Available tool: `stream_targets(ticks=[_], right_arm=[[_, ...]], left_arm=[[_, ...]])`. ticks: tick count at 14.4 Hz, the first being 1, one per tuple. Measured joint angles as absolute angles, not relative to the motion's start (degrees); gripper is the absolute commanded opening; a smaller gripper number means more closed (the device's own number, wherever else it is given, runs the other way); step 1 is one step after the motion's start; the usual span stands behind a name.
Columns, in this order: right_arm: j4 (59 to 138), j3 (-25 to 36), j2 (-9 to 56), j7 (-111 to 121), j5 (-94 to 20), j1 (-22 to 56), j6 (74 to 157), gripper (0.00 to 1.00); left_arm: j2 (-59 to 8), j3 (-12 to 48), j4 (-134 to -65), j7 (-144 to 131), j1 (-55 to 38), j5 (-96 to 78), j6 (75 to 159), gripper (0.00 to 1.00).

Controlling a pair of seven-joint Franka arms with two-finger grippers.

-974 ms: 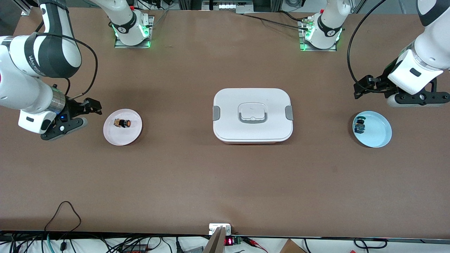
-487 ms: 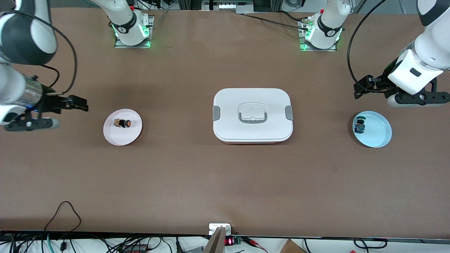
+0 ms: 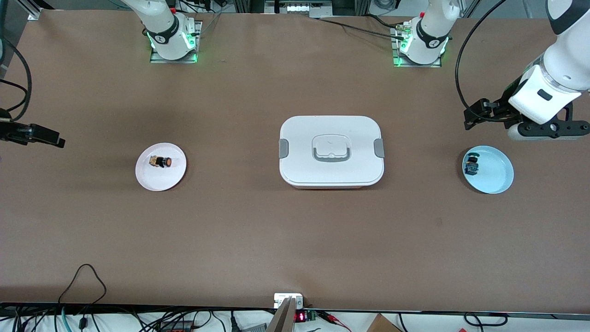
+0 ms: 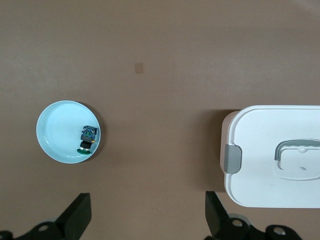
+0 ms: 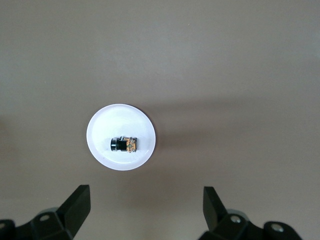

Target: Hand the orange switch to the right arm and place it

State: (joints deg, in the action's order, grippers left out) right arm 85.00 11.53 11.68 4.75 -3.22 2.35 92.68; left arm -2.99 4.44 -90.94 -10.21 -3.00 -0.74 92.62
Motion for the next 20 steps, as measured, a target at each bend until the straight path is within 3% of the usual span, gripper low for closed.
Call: stream_targets(ticks=[5,13,20], right_arm=[[85.00,10.93,10.41,4.22,-3.20,2.42,90.10,1.00],[92.49,10.42,5.43,4.03,-2.96,3.30,94.58,1.00],[93.43,10.15,2.71,4.02,-2.95,3.42,93.91,1.00]], left_arm=[[-2.99,4.39,-90.94,-10.21,-2.97,-0.74,92.62,1.00],[-2.99,4.33,-90.94,-10.21,-2.93,-0.74,92.62,1.00],[-2.99,4.32,-90.94,-10.21,-2.93,-0.74,92.62,1.00]])
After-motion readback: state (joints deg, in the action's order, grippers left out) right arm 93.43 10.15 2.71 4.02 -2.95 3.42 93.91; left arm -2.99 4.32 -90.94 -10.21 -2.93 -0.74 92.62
